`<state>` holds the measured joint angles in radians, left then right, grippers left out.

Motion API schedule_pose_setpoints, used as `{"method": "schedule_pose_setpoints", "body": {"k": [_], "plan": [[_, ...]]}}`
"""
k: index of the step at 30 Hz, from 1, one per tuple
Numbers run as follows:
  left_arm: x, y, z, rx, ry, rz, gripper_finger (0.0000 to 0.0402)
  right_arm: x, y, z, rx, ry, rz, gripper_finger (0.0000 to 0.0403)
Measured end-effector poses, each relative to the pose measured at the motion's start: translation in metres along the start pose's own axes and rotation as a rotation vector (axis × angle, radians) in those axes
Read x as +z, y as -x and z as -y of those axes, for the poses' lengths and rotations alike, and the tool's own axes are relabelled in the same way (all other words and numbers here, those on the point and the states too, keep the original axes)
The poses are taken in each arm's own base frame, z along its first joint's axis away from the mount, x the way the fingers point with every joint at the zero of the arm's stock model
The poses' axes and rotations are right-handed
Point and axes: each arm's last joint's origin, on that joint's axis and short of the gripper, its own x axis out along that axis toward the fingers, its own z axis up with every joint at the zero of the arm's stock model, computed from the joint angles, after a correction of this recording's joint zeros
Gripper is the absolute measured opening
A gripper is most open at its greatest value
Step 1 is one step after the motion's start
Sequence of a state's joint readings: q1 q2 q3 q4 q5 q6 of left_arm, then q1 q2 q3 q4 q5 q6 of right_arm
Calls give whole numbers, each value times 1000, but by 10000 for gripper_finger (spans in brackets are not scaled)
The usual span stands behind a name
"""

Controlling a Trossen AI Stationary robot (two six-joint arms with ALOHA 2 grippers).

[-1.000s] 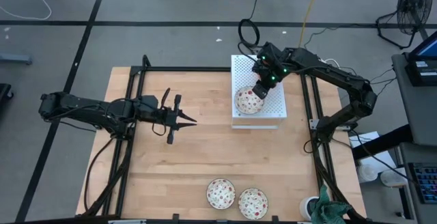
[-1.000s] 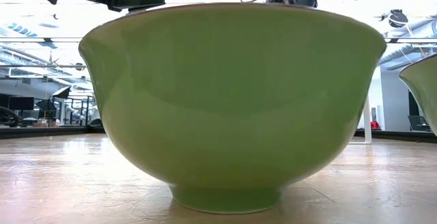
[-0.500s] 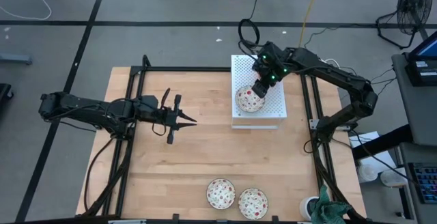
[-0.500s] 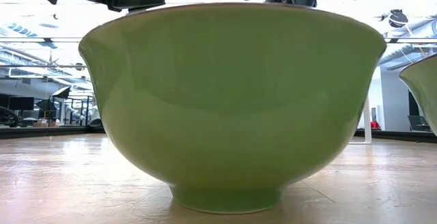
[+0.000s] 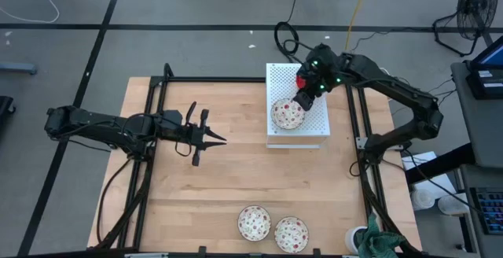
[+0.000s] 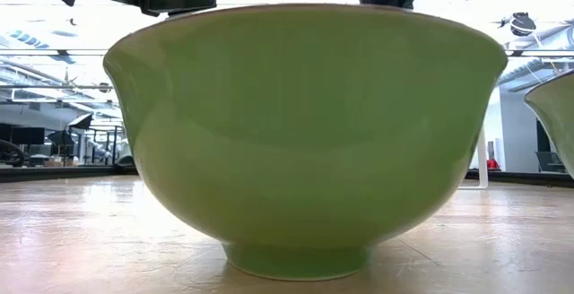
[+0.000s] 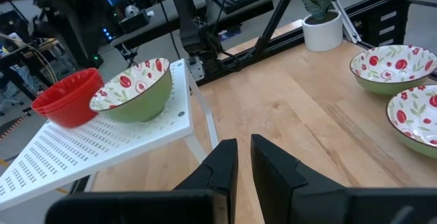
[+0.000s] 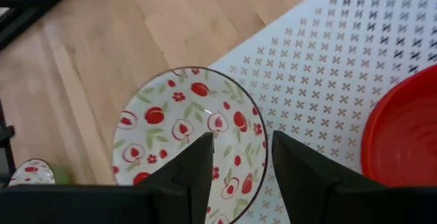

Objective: Pick & Place Mini bowls
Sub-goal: Stack the right green bowl on the green bowl on the shelf

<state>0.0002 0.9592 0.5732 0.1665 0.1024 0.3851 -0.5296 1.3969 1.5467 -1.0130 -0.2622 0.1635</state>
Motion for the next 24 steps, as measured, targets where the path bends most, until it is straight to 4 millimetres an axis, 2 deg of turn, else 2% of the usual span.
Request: {"method": "schedule_pose_setpoints", "body": {"k": [6, 11, 21, 24], "plan": [[0, 0, 0, 0, 0, 0, 49, -7, 19, -19, 45, 63, 60, 137], [0, 0, 0, 1, 0, 1, 49, -11, 27, -46, 127, 161, 130, 135], [0, 0, 0, 1, 0, 1, 49, -27, 29, -105, 309, 351, 166, 134], [0, 0, 0, 1, 0, 1, 49, -34, 27, -120, 318, 397, 172, 134]]}}
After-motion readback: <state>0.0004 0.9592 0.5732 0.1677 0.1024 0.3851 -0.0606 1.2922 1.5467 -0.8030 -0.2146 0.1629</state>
